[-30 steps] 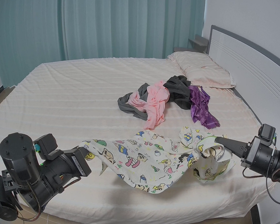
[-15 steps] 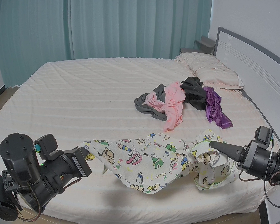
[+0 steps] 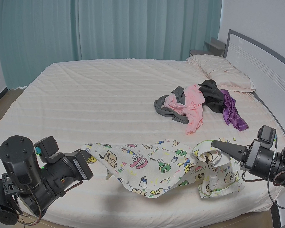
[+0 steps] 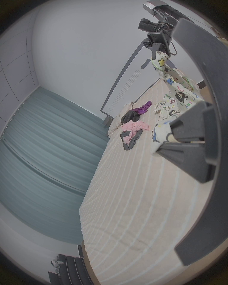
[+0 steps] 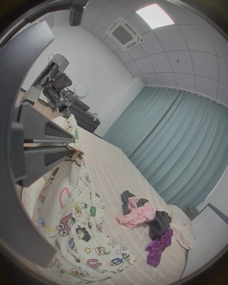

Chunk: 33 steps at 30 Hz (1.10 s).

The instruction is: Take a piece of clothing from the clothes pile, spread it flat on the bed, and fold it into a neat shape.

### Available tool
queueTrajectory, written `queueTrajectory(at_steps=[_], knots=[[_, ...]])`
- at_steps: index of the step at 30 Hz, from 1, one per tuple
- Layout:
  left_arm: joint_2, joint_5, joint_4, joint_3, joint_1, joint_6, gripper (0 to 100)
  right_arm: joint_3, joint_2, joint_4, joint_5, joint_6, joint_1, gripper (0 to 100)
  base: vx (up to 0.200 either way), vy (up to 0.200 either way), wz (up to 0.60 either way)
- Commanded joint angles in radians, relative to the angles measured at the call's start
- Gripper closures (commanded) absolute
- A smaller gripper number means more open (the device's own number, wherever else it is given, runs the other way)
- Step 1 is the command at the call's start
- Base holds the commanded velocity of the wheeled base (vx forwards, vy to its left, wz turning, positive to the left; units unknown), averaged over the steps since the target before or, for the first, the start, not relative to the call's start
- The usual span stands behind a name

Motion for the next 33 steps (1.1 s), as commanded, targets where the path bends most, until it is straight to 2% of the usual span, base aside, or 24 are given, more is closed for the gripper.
queueTrajectory(at_steps=[1,16,22,33], knots=[[0.0,0.0,-0.001,0.0,0.001,-0.001,100,-0.026,0.003,0.001,-0.003,-0.001,0.003,100,0.0,0.2,0.0],[-0.011,0.002,-0.001,0.001,0.003,0.001,100,-0.032,-0.008,0.001,-0.005,-0.004,0.0,100,0.0,0.2,0.0],[-0.046,0.002,-0.001,0.0,0.005,0.001,100,-0.026,-0.03,0.001,-0.034,-0.006,-0.012,100,0.0,0.0,0.0],[-0.14,0.002,0.047,0.007,-0.02,-0.001,100,-0.022,-0.122,0.013,-0.038,-0.014,-0.013,100,-0.2,0.0,0.0]])
